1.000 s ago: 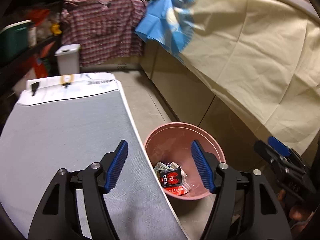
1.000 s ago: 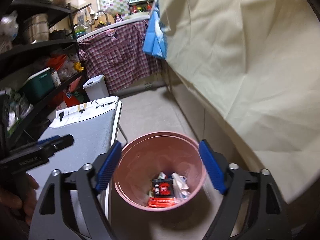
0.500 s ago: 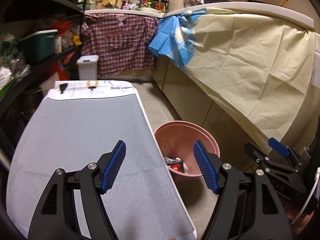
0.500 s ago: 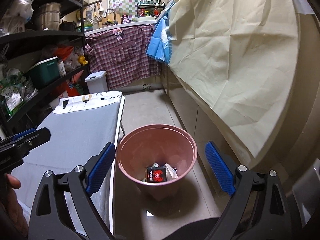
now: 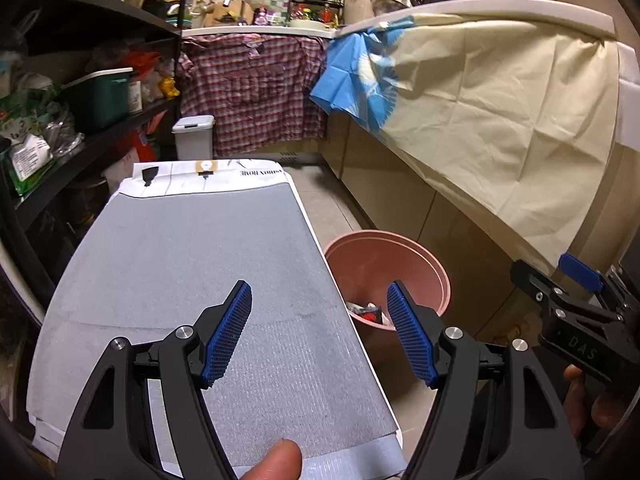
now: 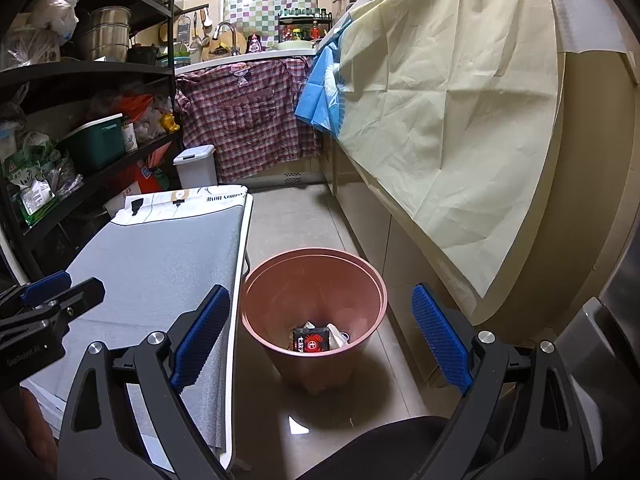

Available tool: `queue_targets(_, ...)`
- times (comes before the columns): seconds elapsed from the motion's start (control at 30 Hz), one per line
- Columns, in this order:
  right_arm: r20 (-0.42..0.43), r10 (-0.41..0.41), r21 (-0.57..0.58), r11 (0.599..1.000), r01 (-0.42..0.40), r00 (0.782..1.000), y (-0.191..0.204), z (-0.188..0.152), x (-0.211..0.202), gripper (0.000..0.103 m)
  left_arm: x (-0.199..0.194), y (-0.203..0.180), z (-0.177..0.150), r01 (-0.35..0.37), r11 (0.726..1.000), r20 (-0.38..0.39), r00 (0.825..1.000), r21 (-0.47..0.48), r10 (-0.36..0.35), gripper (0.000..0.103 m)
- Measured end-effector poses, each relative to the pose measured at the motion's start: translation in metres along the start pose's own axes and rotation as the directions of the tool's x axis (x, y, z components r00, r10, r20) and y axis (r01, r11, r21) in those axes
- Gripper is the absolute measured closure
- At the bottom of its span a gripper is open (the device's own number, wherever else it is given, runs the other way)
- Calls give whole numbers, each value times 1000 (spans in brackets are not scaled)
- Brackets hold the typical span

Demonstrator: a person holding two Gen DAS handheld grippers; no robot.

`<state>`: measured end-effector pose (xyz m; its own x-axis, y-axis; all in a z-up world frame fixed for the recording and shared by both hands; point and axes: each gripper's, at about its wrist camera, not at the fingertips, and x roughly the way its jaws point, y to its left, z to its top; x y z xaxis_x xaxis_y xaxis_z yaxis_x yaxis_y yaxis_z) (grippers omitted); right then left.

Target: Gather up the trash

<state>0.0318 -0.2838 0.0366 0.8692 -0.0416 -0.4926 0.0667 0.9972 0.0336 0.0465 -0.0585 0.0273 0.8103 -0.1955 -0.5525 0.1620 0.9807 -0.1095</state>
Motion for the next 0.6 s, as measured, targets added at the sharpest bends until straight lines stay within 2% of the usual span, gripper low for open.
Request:
queue_targets(0.3,-22,2,0,1000,-2,1000,0,0,9,12,11,-1,-6,-4,1000,-28,1000,13,5,34)
queue_targets(0.6,-23,1,-5,1000,-1,1000,0,2,12,12,8,1,-12,-22,999,-25,999,29,22,34)
